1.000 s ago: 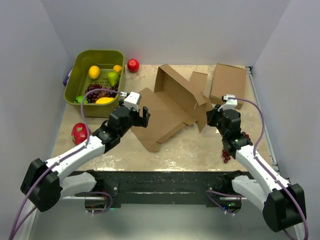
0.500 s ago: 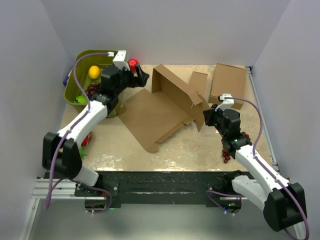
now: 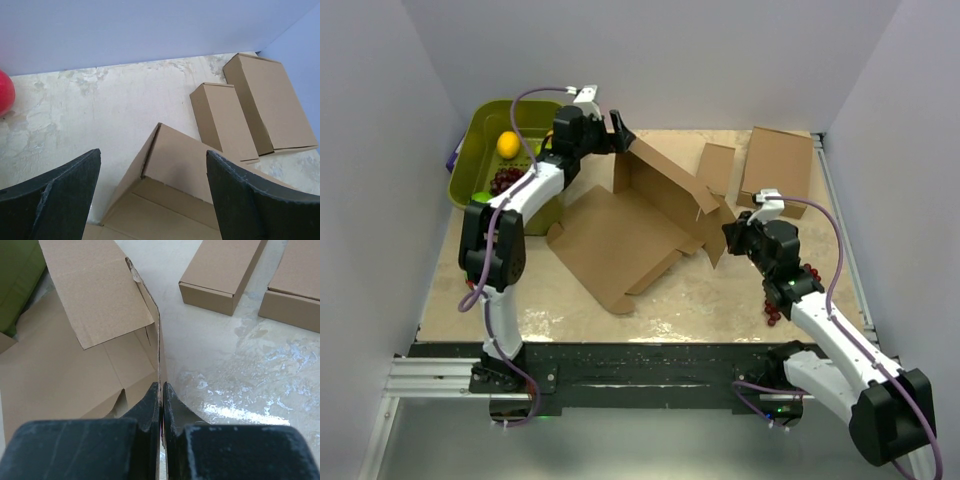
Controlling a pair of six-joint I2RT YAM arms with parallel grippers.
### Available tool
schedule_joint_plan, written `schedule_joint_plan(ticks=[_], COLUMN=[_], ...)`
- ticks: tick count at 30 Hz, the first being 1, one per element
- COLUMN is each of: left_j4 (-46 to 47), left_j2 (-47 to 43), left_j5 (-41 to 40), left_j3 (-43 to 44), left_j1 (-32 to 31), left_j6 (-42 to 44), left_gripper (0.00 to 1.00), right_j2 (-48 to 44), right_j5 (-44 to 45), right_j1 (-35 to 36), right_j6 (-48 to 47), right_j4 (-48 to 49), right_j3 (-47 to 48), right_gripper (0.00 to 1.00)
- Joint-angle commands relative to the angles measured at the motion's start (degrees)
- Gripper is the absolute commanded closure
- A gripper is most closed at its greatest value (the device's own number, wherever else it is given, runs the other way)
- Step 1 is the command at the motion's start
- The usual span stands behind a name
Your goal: Fold the paper box
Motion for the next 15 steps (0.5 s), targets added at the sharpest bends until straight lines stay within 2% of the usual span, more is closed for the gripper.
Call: schedule_joint_plan(ticks=[1,8,15], left_j4=[1.3,4.0,2.6], left_j2=[1.0,2.0,3.6], left_j5=[0.5,1.1,1.5], left_j3=[2.6,1.0,1.0], left_j1=[0.4,0.4,0.4], left_j6=[-0.5,-0.2,-0.2], left_gripper=[0.11,0.12,0.26], right_j2=[-1.7,-1.4,-2.5], right_j5=[-0.9,-1.1,-0.3], right_j1=[0.4,0.4,0.4], right_j6=[-0.7,-1.0,-1.4], right_j4=[0.8,0.7,-0.4], right_j3=[1.1,1.3,1.4], right_gripper=[1.00,1.00,1.00])
